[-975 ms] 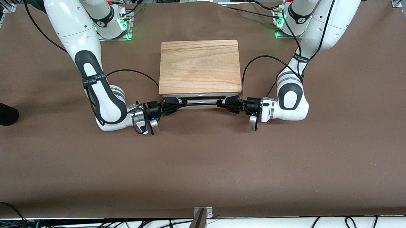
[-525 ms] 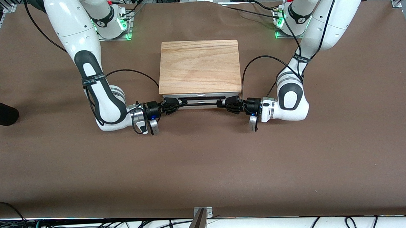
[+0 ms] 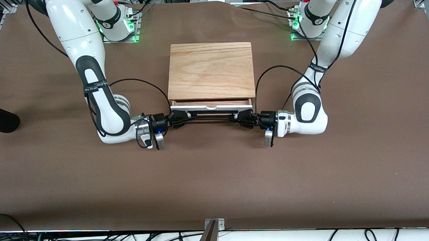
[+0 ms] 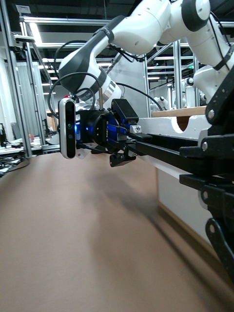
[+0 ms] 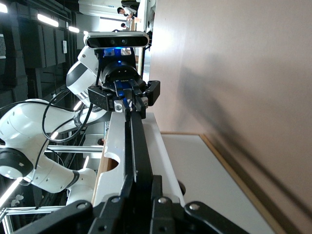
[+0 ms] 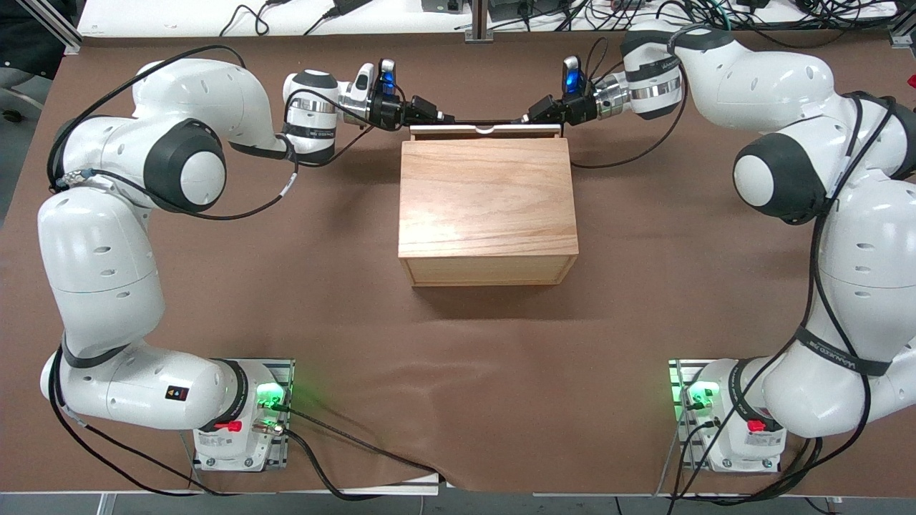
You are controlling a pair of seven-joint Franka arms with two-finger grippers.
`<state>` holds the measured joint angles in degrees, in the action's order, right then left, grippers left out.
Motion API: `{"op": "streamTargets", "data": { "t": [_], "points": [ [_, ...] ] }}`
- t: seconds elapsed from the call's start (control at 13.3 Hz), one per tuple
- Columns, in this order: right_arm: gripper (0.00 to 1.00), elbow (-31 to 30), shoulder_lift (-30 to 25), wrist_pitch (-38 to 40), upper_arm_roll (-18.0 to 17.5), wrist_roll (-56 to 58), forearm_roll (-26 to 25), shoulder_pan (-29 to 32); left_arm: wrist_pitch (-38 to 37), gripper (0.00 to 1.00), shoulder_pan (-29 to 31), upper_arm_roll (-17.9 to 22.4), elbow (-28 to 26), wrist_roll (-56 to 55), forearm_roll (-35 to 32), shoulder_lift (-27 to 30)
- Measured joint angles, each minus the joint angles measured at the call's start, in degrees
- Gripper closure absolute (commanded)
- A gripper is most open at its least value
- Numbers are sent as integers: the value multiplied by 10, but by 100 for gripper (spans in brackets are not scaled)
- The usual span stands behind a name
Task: Pull top drawer with both arms simultaneously
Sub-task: 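Pull the handle outward with both grippers, sliding the drawer open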
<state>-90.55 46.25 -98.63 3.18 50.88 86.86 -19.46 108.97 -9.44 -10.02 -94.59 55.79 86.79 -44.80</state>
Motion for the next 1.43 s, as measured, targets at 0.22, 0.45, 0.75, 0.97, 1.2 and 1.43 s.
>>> {"op": "streamTargets", "data": {
  "t": [0.22,0.45,0.75,0.97,1.2,1.43],
  "points": [
    [100,70,42,-6,1,-25,15,4,-2,95,0,9,64,-29,-11,-36],
    [100,120,68,-23,2,-48,19,5,-5,96,-1,15,120,-71,-24,-66],
    [100,166,92,-45,2,-73,17,4,-17,96,-1,24,174,-91,-24,-102],
    [100,181,103,-45,2,-81,17,4,-19,95,-1,25,186,-97,-24,-112],
    [98,185,105,-45,3,-83,17,4,-19,78,-1,25,189,-98,-24,-113],
    [0,186,106,-46,3,-80,17,5,-6,43,0,33,194,-106,-24,-114]
  ]
}}
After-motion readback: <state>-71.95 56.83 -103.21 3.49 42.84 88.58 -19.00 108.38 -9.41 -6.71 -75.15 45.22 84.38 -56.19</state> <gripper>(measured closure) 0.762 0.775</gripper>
